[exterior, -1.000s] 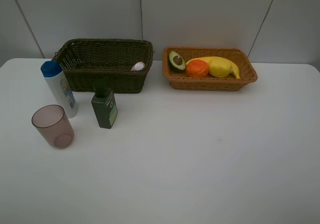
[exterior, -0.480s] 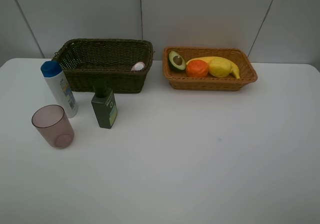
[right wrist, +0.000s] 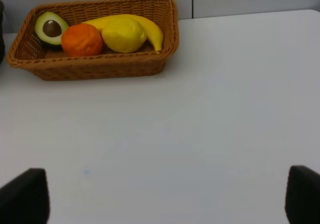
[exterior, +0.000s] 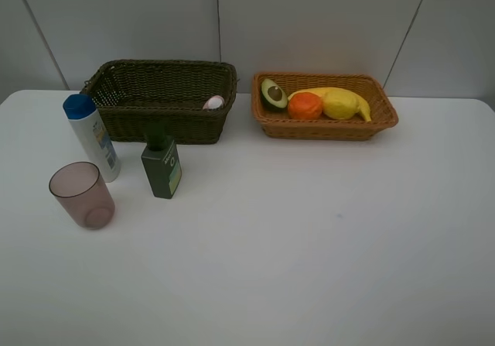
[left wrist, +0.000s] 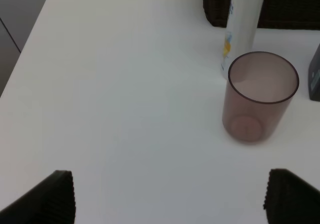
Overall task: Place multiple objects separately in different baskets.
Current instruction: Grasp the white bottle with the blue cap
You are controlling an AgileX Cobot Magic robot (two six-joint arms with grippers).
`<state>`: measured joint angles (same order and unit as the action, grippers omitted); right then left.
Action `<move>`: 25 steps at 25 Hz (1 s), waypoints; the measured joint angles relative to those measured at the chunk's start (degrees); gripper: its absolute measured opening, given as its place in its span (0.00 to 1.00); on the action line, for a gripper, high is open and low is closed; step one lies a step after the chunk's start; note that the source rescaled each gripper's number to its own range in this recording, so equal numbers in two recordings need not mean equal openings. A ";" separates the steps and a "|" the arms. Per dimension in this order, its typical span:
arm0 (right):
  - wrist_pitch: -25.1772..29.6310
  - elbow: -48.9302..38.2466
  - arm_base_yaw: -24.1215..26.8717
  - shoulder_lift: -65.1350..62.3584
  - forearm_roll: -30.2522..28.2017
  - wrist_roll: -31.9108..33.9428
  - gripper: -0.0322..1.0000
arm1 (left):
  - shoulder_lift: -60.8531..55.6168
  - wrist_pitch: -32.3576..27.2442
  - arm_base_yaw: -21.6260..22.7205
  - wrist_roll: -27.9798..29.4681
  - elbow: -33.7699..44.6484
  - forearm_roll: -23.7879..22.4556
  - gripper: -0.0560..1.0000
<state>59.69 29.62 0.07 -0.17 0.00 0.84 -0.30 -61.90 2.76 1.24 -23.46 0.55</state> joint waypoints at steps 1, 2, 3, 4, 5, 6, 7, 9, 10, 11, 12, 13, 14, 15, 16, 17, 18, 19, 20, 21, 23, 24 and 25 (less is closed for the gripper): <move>0.00 0.00 0.00 0.00 0.00 0.00 1.00 | 0.00 0.00 0.00 0.00 0.00 0.00 1.00; 0.00 0.00 0.00 0.00 0.00 0.00 1.00 | 0.00 0.00 0.00 0.00 0.00 0.00 1.00; 0.00 0.00 0.00 0.00 0.00 0.00 1.00 | 0.00 0.00 0.00 0.00 0.00 0.00 1.00; 0.00 0.00 0.00 0.00 0.00 0.00 1.00 | 0.00 0.00 0.00 0.00 0.00 0.00 1.00; 0.00 0.00 0.00 0.00 0.00 0.00 1.00 | 0.00 0.00 0.00 0.00 -0.06 0.00 1.00; 0.00 0.00 0.00 0.00 0.00 0.00 1.00 | 0.13 0.00 0.00 0.00 -0.37 0.00 1.00; 0.00 0.00 0.00 0.00 0.00 0.00 1.00 | 0.62 -0.07 0.00 0.00 -0.97 0.00 1.00; 0.00 0.00 0.00 0.00 0.00 0.00 1.00 | 2.27 -0.05 0.00 0.00 -2.40 0.05 1.00; 0.00 0.00 0.00 0.00 0.00 0.00 1.00 | 3.60 -0.05 0.00 0.00 -3.27 0.06 1.00; 0.00 0.00 0.00 0.00 0.00 0.00 1.00 | 4.65 0.02 0.00 0.00 -4.02 0.10 1.00; 0.00 0.00 0.00 0.00 0.00 0.00 1.00 | 5.99 -0.03 0.00 0.00 -5.13 0.10 1.00; 0.00 0.00 0.00 0.00 0.00 0.00 1.00 | 7.40 0.02 0.00 0.00 -5.92 0.10 1.00; 0.00 0.00 0.00 0.00 0.00 0.00 1.00 | 8.63 0.01 0.00 0.00 -6.85 0.10 1.00; 0.00 0.00 0.00 0.00 0.00 0.00 1.00 | 10.15 0.01 0.00 0.00 -7.72 0.10 1.00; 0.00 0.00 0.00 0.00 0.00 0.00 1.00 | 11.71 0.01 0.00 -0.06 -8.55 0.12 1.00; 0.00 0.00 0.00 0.00 0.00 0.00 1.00 | 13.03 0.01 0.00 -0.21 -9.25 0.12 1.00; 0.00 0.00 0.00 0.00 0.00 0.00 1.00 | 14.63 0.01 0.00 -0.51 -10.08 0.12 1.00; 0.00 0.00 0.00 0.00 0.00 0.00 1.00 | 16.24 0.01 0.00 -0.90 -10.67 0.12 1.00; 0.00 0.00 0.00 0.00 0.00 0.00 1.00 | 17.83 0.01 0.00 -1.55 -11.35 0.16 1.00; 0.00 0.00 0.00 0.00 0.00 0.00 1.00 | 19.12 0.09 0.00 -2.12 -11.79 0.30 1.00; 0.00 0.00 0.00 0.00 0.00 0.00 1.00 | 22.26 0.33 0.00 -3.89 -12.72 0.91 1.00; 0.00 0.00 0.00 0.00 0.00 0.00 1.00 | 23.60 0.66 0.00 -4.56 -13.04 1.22 1.00; 0.00 0.00 0.00 0.00 0.00 0.00 1.00 | 25.27 1.12 0.00 -5.11 -13.47 1.61 1.00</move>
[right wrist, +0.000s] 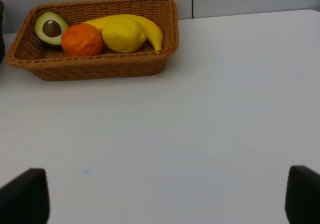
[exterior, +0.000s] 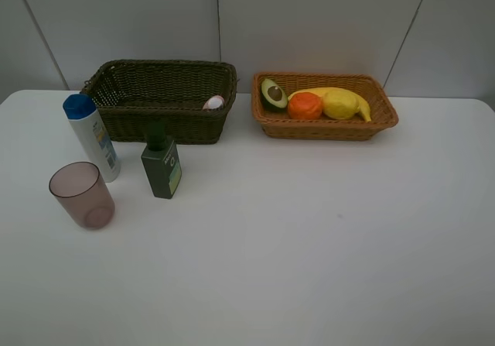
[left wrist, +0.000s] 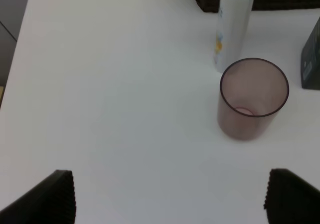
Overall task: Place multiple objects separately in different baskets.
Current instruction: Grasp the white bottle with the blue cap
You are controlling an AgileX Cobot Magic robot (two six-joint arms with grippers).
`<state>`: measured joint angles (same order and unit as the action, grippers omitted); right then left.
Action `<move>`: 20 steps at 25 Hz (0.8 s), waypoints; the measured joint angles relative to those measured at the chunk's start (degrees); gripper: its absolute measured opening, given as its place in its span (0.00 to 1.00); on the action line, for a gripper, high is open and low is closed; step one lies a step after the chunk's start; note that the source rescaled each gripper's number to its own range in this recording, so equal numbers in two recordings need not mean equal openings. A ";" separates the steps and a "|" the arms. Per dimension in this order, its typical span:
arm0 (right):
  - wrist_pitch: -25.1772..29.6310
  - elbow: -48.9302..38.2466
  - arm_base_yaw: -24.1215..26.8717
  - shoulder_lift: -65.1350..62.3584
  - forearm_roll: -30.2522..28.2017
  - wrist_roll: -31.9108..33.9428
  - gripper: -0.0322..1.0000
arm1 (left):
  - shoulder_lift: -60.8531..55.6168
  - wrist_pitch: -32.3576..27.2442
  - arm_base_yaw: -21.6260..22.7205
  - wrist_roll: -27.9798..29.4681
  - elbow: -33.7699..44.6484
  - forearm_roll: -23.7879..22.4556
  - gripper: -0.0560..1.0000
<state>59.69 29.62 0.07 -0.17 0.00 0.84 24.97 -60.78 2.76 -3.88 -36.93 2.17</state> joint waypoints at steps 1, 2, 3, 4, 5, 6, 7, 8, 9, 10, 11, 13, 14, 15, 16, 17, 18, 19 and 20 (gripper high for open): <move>0.00 0.00 0.00 0.00 0.00 0.00 1.00 | 1.62 0.90 0.00 -0.33 -0.63 0.25 1.00; 0.00 0.00 0.00 0.00 0.00 0.00 1.00 | 3.25 1.47 0.00 -0.47 -1.25 0.62 1.00; 0.00 0.00 0.00 0.00 0.00 0.00 1.00 | 4.87 2.21 0.00 -0.66 -1.75 0.95 1.00; 0.00 0.00 0.00 0.00 0.00 0.00 1.00 | 6.29 2.97 0.00 -0.83 -2.47 1.19 1.00; 0.00 0.00 0.00 0.00 0.00 0.00 1.00 | 8.04 3.68 0.00 -0.81 -3.24 1.39 1.00; 0.00 0.00 0.00 0.00 0.00 0.00 1.00 | 9.89 4.07 0.00 -0.86 -3.95 1.48 1.00; 0.00 0.00 0.00 0.00 0.00 0.00 1.00 | 11.48 4.40 0.00 -0.92 -4.86 1.53 1.00; 0.00 0.00 0.00 0.00 0.00 0.00 1.00 | 13.44 4.59 0.00 -1.13 -5.89 1.53 1.00; 0.00 0.00 0.00 0.00 0.00 0.00 1.00 | 15.51 4.79 0.00 -1.34 -6.96 1.53 1.00; 0.00 0.00 0.00 0.00 0.00 0.00 1.00 | 17.59 5.04 0.00 -1.70 -7.86 1.70 1.00; 0.00 0.00 0.00 0.00 0.00 0.00 1.00 | 19.38 5.23 0.00 -2.03 -8.72 1.99 1.00; 0.00 0.00 0.00 0.00 0.00 0.00 1.00 | 23.41 5.67 0.00 -2.48 -10.63 3.34 1.00; 0.00 0.00 0.00 0.00 0.00 0.00 1.00 | 25.61 6.03 0.00 -2.60 -11.49 4.39 1.00; 0.00 0.00 0.00 0.00 0.00 0.00 1.00 | 27.43 6.47 0.00 -2.60 -12.16 5.08 1.00; 0.00 0.00 0.00 0.00 0.00 0.00 1.00 | 29.97 7.13 0.00 -2.60 -13.05 5.66 1.00; 0.00 0.00 0.00 0.00 0.00 0.00 1.00 | 31.71 7.80 0.00 -2.67 -13.65 6.17 1.00; 0.00 0.00 0.00 0.00 0.00 0.00 1.00 | 33.75 8.49 0.00 -2.71 -14.24 6.50 1.00; 0.00 0.00 0.00 0.00 0.00 0.00 1.00 | 35.77 9.15 0.00 -2.71 -14.98 6.78 1.00; 0.00 0.00 0.00 0.00 0.00 0.00 1.00 | 37.76 9.82 -0.06 -2.71 -15.87 7.21 1.00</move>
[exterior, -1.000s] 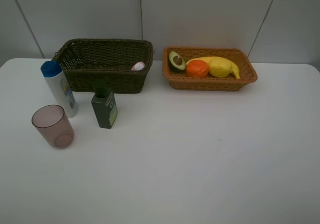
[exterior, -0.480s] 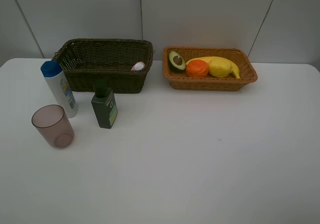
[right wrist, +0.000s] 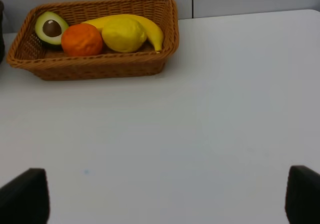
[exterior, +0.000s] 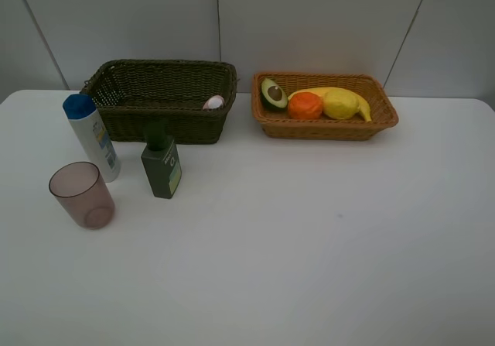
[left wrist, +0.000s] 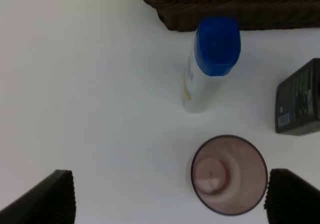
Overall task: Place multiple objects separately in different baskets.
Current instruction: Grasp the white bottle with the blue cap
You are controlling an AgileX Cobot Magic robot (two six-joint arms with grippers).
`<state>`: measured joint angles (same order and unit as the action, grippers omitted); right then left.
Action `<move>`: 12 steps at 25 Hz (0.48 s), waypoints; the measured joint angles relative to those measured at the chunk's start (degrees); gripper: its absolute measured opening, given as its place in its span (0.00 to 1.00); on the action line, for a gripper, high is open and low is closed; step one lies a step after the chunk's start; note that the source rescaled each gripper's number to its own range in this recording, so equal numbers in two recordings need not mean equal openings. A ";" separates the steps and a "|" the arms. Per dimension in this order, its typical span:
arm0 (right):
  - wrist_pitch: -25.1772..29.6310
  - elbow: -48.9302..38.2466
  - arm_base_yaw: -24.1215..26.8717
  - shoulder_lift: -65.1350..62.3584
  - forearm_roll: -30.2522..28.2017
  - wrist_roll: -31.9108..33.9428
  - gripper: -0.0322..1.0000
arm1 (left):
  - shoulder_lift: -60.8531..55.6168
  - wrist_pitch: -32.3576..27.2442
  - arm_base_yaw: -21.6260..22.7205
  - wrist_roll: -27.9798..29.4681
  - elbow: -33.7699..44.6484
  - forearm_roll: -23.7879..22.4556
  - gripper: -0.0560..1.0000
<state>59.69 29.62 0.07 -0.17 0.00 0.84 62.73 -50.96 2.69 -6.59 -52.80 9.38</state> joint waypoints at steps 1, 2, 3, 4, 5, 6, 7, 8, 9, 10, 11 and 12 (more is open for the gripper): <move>0.00 0.00 0.00 0.00 0.00 0.00 1.00 | 1.94 0.42 -0.35 0.00 -0.62 0.07 1.00; 0.00 0.00 0.00 0.00 0.00 0.00 1.00 | 3.53 1.00 -0.84 0.00 -1.36 0.07 1.00; 0.00 0.00 0.00 0.00 0.00 0.00 1.00 | 5.08 1.31 -1.47 0.00 -1.95 0.07 1.00; 0.00 0.00 0.00 0.00 0.00 0.00 1.00 | 7.20 1.79 -2.49 0.00 -2.65 0.12 1.00; 0.00 0.00 0.00 0.00 0.00 0.00 1.00 | 8.72 2.38 -3.44 -0.02 -3.19 0.12 1.00; 0.00 0.00 0.00 0.00 0.00 0.00 1.00 | 10.51 2.90 -4.21 -0.02 -4.03 0.12 1.00; 0.00 0.00 0.00 0.00 0.00 0.00 1.00 | 11.99 3.18 -4.94 -0.02 -4.65 0.12 1.00; 0.00 0.00 0.00 0.00 0.00 0.00 1.00 | 13.97 3.50 -5.76 -0.02 -5.36 0.12 1.00; 0.00 0.00 0.00 0.00 0.00 0.00 1.00 | 15.33 3.66 -6.29 -0.02 -5.97 0.12 1.00; 0.00 0.00 0.00 0.00 -0.30 0.00 1.00 | 16.93 3.96 -6.88 -0.02 -6.76 0.12 1.00; 0.00 0.00 0.00 0.00 0.00 0.00 1.00 | 18.50 4.18 -7.42 -0.02 -7.30 0.12 1.00; 0.00 0.00 0.00 0.00 0.00 0.00 1.00 | 19.76 4.39 -7.85 -0.02 -7.93 0.12 1.00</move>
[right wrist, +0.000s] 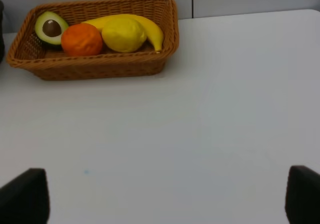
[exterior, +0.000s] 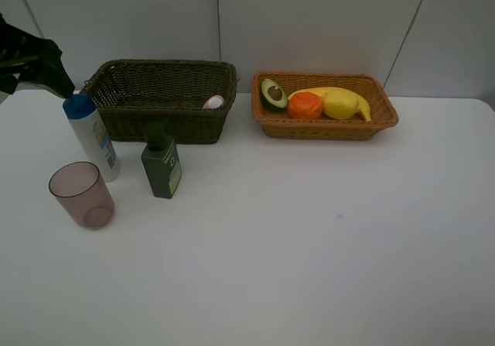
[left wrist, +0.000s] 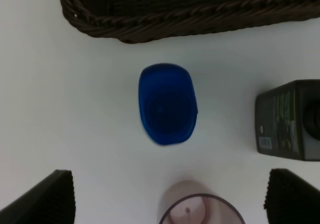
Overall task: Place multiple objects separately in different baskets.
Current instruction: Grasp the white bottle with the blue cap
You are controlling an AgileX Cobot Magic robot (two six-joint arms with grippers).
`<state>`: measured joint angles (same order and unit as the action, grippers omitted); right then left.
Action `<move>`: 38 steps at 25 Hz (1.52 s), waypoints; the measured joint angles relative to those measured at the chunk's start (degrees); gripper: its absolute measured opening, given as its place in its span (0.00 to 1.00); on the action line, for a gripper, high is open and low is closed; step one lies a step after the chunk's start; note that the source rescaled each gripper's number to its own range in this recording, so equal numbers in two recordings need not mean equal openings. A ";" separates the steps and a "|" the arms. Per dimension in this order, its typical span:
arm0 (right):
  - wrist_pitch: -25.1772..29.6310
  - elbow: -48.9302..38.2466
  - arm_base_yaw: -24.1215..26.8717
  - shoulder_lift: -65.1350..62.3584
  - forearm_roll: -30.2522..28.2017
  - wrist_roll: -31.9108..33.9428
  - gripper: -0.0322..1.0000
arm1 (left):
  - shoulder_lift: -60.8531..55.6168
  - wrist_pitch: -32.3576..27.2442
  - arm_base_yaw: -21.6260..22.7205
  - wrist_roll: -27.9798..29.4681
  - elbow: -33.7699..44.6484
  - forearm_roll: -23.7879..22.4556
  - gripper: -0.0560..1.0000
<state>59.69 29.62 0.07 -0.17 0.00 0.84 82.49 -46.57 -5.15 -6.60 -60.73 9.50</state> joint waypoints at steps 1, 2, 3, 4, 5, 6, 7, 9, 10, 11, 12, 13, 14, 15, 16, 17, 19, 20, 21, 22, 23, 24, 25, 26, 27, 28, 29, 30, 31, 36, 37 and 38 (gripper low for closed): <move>0.00 0.00 0.00 0.00 0.00 0.00 1.00 | 1.46 0.21 -0.35 0.00 -0.60 -0.06 1.00; 0.00 0.00 0.00 0.00 0.00 0.00 1.00 | 2.85 0.73 -0.81 0.00 -1.13 -0.06 1.00; 0.00 0.00 0.00 0.00 0.00 0.00 1.00 | 4.17 1.10 -1.20 0.00 -1.61 -0.06 1.00; 0.00 0.00 0.00 0.00 0.00 0.00 1.00 | 5.21 1.38 -1.54 0.00 -2.04 -0.06 1.00; 0.00 0.00 0.00 0.00 0.00 0.00 1.00 | 6.24 1.51 -1.74 0.00 -2.55 -0.06 1.00; 0.00 0.00 0.00 0.00 0.00 0.00 1.00 | 7.61 1.98 -1.77 0.00 -2.81 -0.06 1.00; 0.00 0.00 0.00 0.00 0.00 0.00 1.00 | 8.51 2.26 -1.77 0.00 -3.04 -0.06 1.00; 0.00 0.00 0.00 0.00 0.00 0.00 1.00 | 10.64 3.32 -1.77 0.00 -3.38 -0.06 1.00; 0.00 0.00 0.00 0.00 0.00 0.00 1.00 | 11.65 3.68 -1.77 0.00 -3.43 -0.06 1.00; 0.00 0.00 0.00 0.00 0.00 0.00 1.00 | 12.48 4.00 -1.77 0.00 -3.43 -0.06 1.00; 0.00 0.00 0.00 0.00 0.00 0.00 1.00 | 13.42 4.20 -1.77 0.00 -3.49 -0.06 1.00; 0.00 0.00 0.00 0.00 0.00 0.00 1.00 | 14.27 4.59 -1.77 0.00 -3.49 -0.06 1.00; 0.00 0.00 0.00 0.00 0.00 0.00 1.00 | 15.10 4.87 -1.77 0.00 -3.49 -0.06 1.00; 0.00 0.00 0.00 0.00 0.00 0.00 1.00 | 15.79 5.31 -1.77 0.00 -3.49 -0.06 1.00; 0.00 0.00 0.00 0.00 0.00 0.00 1.00 | 16.58 5.94 -1.77 0.00 -3.49 -0.06 1.00; 0.00 0.00 0.00 0.00 0.00 0.00 1.00 | 17.33 6.39 -1.77 0.00 -3.49 -0.06 1.00; 0.00 0.00 0.00 0.00 0.00 0.00 1.00 | 18.25 7.34 -1.77 0.00 -3.49 -0.06 1.00; 0.00 0.00 0.00 0.00 0.00 0.00 1.00 | 18.74 7.74 -1.77 0.00 -3.49 -0.06 1.00; 0.00 0.00 0.00 0.00 0.00 0.00 1.00 | 19.04 8.18 -1.77 0.00 -3.49 -0.18 1.00; 0.00 0.00 0.00 0.00 0.00 0.00 1.00 | 19.31 8.69 -1.77 0.00 -3.49 -0.23 1.00; 0.00 0.00 0.00 0.00 0.00 0.00 1.00 | 19.54 9.11 -1.77 0.00 -3.49 -0.23 1.00; 0.00 0.00 0.00 0.00 0.00 0.00 1.00 | 19.78 9.24 -1.77 -0.05 -3.49 -0.29 1.00; 0.00 0.00 0.00 0.00 0.00 0.00 1.00 | 20.06 9.47 -1.77 -0.05 -3.49 -0.29 1.00; 0.00 0.00 0.00 0.00 0.00 0.00 1.00 | 20.35 9.68 -1.77 -0.05 -3.55 -0.29 1.00; 0.00 0.00 0.00 0.00 0.00 0.00 1.00 | 20.73 9.96 -1.77 -0.05 -3.55 -0.33 1.00; 0.00 0.00 0.00 0.00 0.00 0.00 1.00 | 21.18 10.07 -1.77 -0.05 -3.55 -0.33 1.00; 0.00 0.00 0.00 0.00 0.00 0.00 1.00 | 21.49 10.16 -1.77 -0.05 -3.55 -0.41 1.00; 0.00 0.00 0.00 0.00 0.00 0.00 1.00 | 21.51 10.58 -1.77 -0.05 -3.62 -0.50 1.00; 0.00 0.00 0.00 0.00 0.00 0.00 1.00 | 21.62 10.66 -1.77 -0.05 -3.62 -0.50 1.00; 0.00 0.00 0.00 0.00 0.00 0.00 1.00 | 21.98 11.67 -1.77 -0.12 -3.78 -0.68 1.00; 0.00 0.00 0.00 0.00 0.00 0.00 1.00 | 22.00 11.79 -1.77 -0.12 -3.78 -0.68 1.00; 0.00 0.00 0.00 0.00 0.00 0.00 1.00 | 22.00 11.84 -1.77 -0.12 -3.78 -0.74 1.00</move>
<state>59.69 29.62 0.07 -0.17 0.00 0.84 104.49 -34.73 -6.92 -6.72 -64.52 8.76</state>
